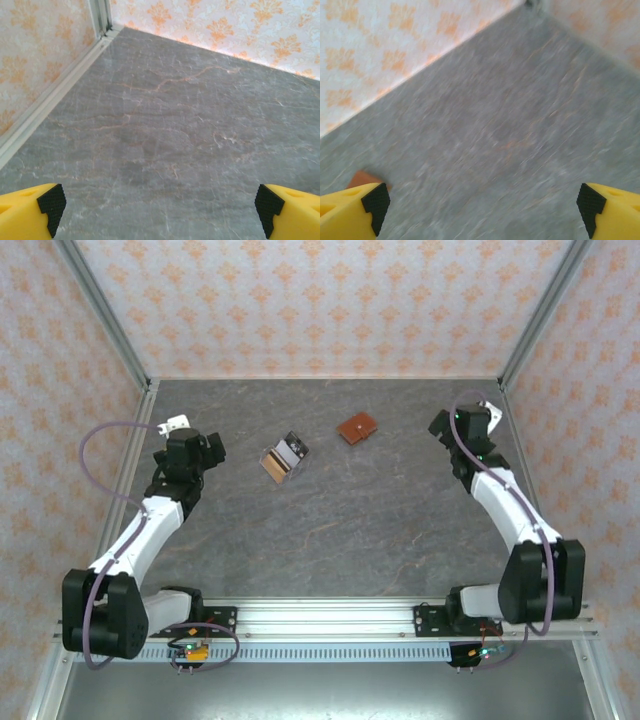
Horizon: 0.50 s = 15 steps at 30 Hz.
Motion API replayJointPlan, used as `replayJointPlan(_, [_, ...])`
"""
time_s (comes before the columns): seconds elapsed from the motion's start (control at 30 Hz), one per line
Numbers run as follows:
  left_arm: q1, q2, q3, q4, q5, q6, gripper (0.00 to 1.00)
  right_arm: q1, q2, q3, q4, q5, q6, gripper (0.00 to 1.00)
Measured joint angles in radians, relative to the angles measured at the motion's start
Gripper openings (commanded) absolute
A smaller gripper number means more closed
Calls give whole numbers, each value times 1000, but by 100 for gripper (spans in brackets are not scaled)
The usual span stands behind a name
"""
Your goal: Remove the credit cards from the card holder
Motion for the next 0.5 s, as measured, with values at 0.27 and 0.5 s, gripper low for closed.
replayJointPlan(0.27, [0,-58,63,-213,107,-86,100,150,368,269,-124,-191,124,84])
replayJointPlan(0.5, [0,-86,63,-263,131,-90,100,260,673,607,-188,-222,163,80])
